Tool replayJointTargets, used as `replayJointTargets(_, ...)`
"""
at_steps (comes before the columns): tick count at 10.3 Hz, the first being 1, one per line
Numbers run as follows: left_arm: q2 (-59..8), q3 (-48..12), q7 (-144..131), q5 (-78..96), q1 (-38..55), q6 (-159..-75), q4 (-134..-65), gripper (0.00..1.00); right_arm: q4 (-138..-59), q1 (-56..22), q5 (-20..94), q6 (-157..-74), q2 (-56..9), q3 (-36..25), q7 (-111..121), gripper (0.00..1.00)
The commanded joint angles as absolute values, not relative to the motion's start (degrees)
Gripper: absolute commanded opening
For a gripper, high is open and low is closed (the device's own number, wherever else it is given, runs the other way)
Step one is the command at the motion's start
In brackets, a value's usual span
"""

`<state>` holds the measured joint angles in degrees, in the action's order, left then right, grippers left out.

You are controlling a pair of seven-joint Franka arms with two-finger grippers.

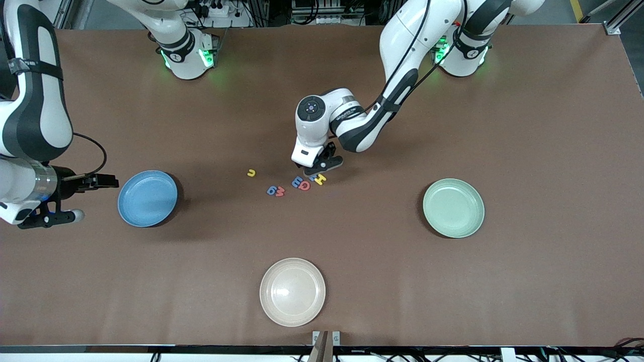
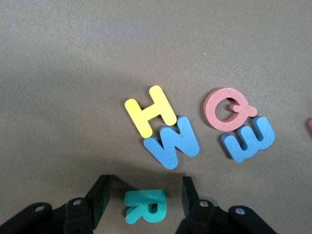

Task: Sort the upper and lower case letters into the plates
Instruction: 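Lower the left gripper and grasp the teal R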

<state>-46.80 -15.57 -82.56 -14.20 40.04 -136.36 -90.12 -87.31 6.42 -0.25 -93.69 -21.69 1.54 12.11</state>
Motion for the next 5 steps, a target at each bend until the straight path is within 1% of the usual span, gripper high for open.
replayJointTargets(1, -47.29, -15.21, -84.99, -16.17, 40.69, -136.85, -89.56, 0.65, -86.57, 7.03, -0.88, -92.9, -21.97, 1.85, 13.01, 1.0)
replayJointTargets(4, -47.29, -15.21, -84.99, -16.17, 41.22, -136.85, -89.56, 0.65, -86.57, 7.21, -0.88, -92.9, -22.06, 1.85, 13.71, 1.0)
replayJointTargets(5, -47.29, -15.21, -84.99, -16.17, 41.13, -136.85, -89.56, 0.61, -86.57, 7.56, -0.79, -92.9, -22.15, 1.85, 13.71, 1.0)
